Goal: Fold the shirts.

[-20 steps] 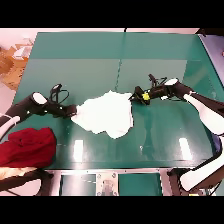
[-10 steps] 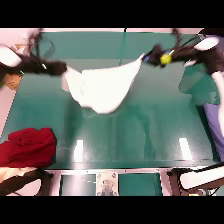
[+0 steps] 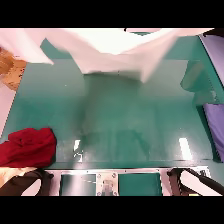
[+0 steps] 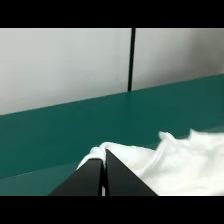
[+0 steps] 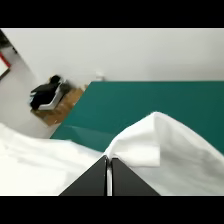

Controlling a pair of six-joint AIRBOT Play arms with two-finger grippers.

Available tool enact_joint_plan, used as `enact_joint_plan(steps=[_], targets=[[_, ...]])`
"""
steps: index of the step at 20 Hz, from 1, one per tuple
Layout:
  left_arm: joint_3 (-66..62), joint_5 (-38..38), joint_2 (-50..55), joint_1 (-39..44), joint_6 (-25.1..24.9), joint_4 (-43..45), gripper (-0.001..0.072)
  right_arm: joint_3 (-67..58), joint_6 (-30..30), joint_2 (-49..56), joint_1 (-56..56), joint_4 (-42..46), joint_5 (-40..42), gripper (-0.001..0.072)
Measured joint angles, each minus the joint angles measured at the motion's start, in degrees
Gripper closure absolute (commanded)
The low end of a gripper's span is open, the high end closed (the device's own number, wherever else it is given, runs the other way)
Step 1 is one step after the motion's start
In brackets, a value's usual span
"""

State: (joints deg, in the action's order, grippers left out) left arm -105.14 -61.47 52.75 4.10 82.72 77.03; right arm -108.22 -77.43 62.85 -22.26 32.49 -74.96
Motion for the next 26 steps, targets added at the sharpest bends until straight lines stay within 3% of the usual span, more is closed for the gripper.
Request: enact_joint_plan(steps=[5,10,16,21,24,25,26], targets=[[-3.30,-1.97,-2.67,0.00,2.32,6.14,0.0686,-0.33,0.02,-7.65,-6.78,1.38,1.55,0.0697],[-3.80,1.79,0.87,0.00,3.76,8.72,0.0686,2.89,0.04,-7.69,-8.24,2.75,2.91,0.0697],[-3.78,3.17,18.18,0.00,4.00,3.23,0.0685,22.93,3.17,-4.92,-7.50,4.04,8.52,0.0697],[-3.78,5.29,34.86,2.54,0.22,-7.23,0.0686,41.72,7.26,1.03,-6.97,4.59,16.28,0.0697],[-3.80,6.29,42.32,5.57,-0.96,-9.84,0.0683,46.80,8.98,6.32,-6.93,4.57,18.86,0.0697],[-3.78,6.43,44.22,6.47,-1.11,-10.29,0.0592,47.71,9.33,8.07,-6.91,4.59,19.26,0.0697],[-3.78,6.51,45.83,7.32,-1.29,-10.71,0.0290,48.33,9.60,9.46,-6.91,4.59,19.61,0.0697]])
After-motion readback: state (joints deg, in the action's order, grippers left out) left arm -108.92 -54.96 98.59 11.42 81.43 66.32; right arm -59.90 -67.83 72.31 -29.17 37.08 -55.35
